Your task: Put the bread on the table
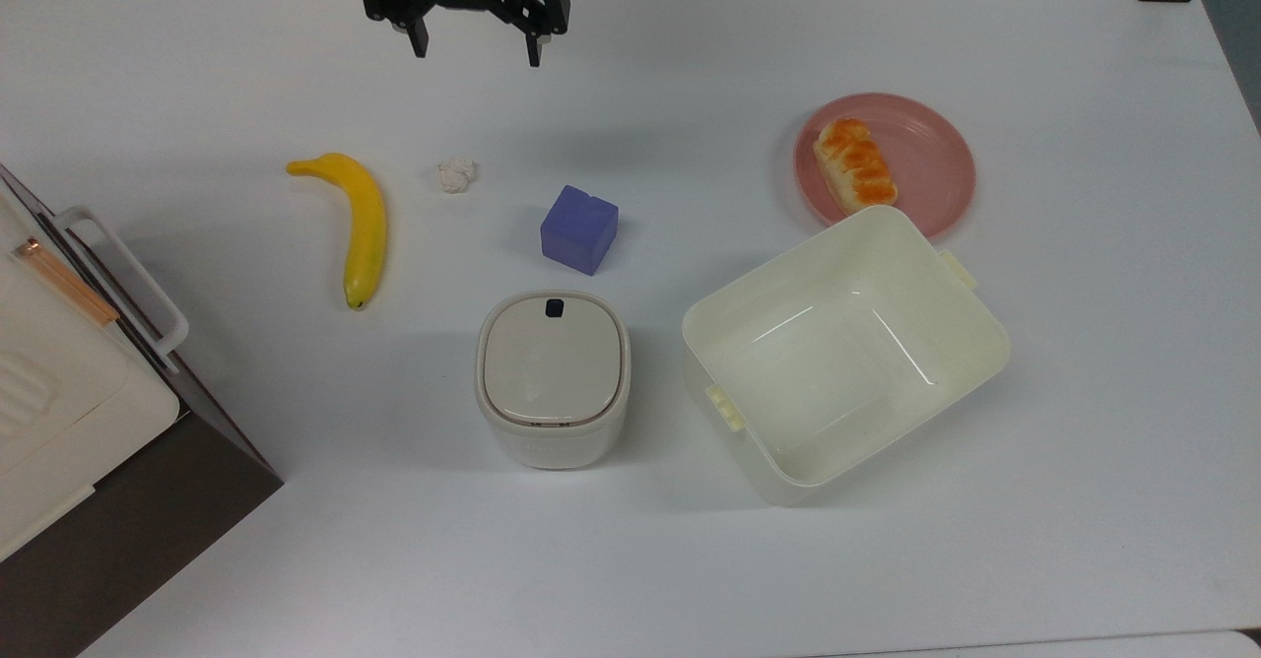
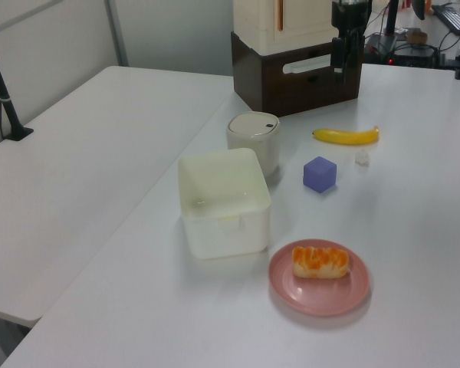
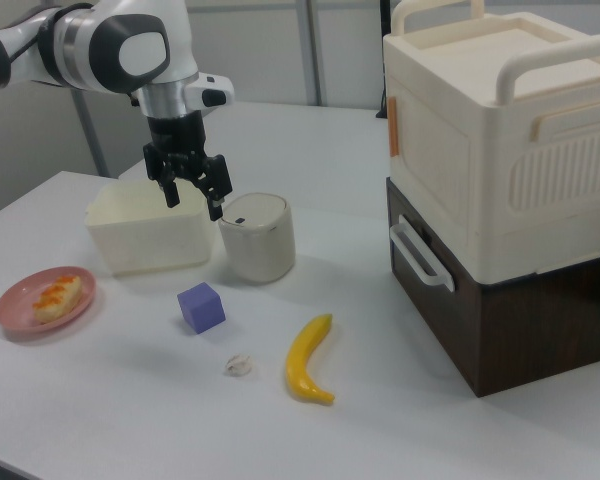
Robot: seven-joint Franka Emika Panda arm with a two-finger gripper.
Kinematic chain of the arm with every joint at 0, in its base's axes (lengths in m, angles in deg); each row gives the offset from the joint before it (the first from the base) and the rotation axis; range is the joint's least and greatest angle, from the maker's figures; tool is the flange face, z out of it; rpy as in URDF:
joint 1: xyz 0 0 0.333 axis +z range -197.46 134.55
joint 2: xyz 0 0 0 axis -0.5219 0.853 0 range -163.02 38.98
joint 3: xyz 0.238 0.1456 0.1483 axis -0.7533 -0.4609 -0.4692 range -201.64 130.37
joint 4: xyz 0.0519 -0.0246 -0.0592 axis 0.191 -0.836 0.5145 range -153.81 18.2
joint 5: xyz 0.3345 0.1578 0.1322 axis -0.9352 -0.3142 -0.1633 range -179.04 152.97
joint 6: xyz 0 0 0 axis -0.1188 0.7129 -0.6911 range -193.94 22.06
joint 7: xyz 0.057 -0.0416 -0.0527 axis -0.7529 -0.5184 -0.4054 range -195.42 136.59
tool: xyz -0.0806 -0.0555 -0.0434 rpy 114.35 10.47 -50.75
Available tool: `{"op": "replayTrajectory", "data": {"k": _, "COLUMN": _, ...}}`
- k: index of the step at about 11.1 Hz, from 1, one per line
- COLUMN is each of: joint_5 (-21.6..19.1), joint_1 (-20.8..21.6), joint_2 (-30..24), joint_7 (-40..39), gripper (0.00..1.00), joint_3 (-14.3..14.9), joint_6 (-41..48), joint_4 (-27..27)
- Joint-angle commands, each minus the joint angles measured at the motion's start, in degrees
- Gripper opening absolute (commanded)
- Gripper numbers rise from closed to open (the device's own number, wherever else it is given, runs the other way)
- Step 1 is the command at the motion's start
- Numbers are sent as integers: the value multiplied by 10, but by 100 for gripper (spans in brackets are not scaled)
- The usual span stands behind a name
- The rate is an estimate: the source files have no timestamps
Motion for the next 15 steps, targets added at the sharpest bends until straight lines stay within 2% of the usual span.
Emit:
{"op": "replayTrajectory", "data": {"k": 1, "joint_5": -7, "joint_1": 5, "joint_2": 7, "joint_7": 6, "gripper": 100, "joint_3": 10, "joint_6": -9, "joint_4": 7}}
{"op": "replayTrajectory", "data": {"k": 10, "joint_5": -7, "joint_1": 6, "joint_2": 6, "joint_7": 2, "gripper": 100, "joint_3": 11, "joint_6": -9, "joint_4": 8}}
{"op": "replayTrajectory", "data": {"k": 15, "joint_5": -8, "joint_1": 16, "joint_2": 11, "joint_7": -14, "gripper": 100, "joint_3": 20, "joint_6": -14, "joint_4": 7}}
